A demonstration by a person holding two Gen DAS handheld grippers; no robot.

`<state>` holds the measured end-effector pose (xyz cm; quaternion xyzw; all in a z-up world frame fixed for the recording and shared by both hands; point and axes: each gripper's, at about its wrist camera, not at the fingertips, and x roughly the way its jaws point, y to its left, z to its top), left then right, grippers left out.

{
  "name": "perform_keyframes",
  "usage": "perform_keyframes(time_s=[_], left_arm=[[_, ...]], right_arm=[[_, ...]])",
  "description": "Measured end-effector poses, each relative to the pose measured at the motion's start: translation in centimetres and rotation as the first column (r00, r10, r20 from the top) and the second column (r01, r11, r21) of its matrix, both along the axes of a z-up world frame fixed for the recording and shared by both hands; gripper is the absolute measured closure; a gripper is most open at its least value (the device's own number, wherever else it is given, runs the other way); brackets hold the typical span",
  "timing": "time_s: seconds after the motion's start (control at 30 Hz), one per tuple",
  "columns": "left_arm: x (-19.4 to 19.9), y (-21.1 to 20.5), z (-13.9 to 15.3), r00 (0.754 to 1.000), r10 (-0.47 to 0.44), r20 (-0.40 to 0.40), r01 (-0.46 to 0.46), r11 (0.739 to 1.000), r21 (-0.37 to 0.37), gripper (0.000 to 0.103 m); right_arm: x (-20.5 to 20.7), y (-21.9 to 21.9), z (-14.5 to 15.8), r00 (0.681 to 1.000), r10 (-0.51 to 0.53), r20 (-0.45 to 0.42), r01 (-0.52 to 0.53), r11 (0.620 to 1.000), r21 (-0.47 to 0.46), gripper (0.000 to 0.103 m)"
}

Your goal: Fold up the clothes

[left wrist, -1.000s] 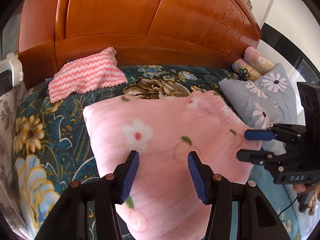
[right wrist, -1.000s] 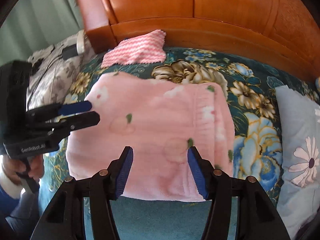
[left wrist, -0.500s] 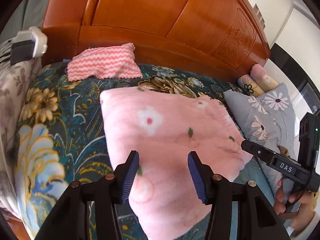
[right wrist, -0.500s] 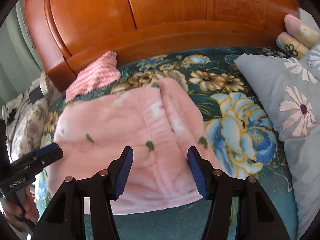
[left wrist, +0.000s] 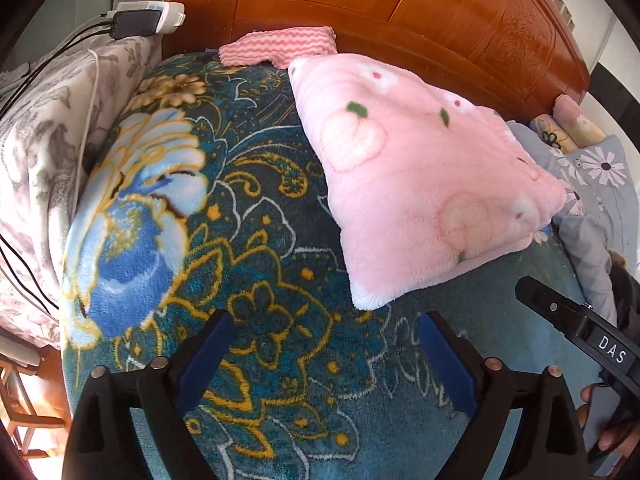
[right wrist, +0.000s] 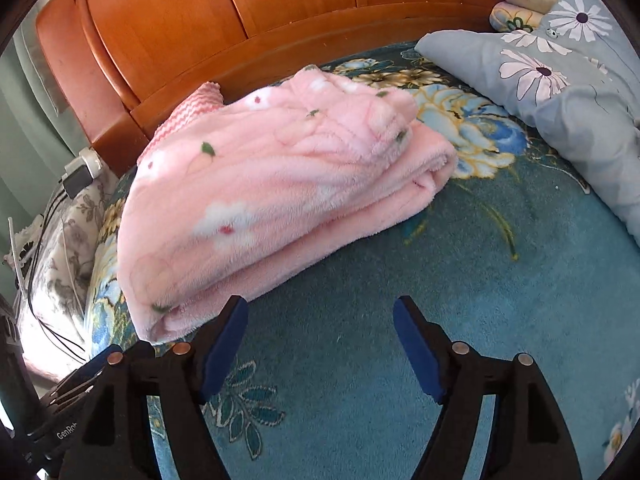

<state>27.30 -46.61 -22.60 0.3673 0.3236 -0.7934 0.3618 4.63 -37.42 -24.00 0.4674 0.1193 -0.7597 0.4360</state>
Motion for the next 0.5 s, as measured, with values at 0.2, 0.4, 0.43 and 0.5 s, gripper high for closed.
perform_keyframes(time_s=[0.2, 0.4, 0.43, 0.5], left_arm=[[-0.4, 1.0, -0.4, 1.000, -0.016, 0.024, 0.017, 0.998, -0.059, 0.000], [-0.3, 1.1, 0.0, 1.000, 0.007, -0.007, -0.008, 0.998, -0.061, 0.000], [-0.4, 1.2, 0.1, 1.000, 0.006, -0.001, -0.006, 0.998, -0.069, 0.000], [-0.4, 1.4, 0.3, 1.000, 0.011, 0.019, -0.010, 0.996, -0.088, 0.000]], right_arm=[[0.2, 0.0, -0.8, 0.999, 0.021, -0.031, -0.020, 0.999, 0.045, 0.025], [0.1, 1.1, -0.8, 0.997, -0.006, -0.073, 0.009, 0.999, 0.046, 0.024], [0.1, 1.3, -0.8, 0.997, -0.016, -0.069, 0.019, 0.999, 0.045, 0.024], [0.2, 1.5, -0.9, 0.997, -0.028, -0.070, 0.031, 0.999, 0.044, 0.024]])
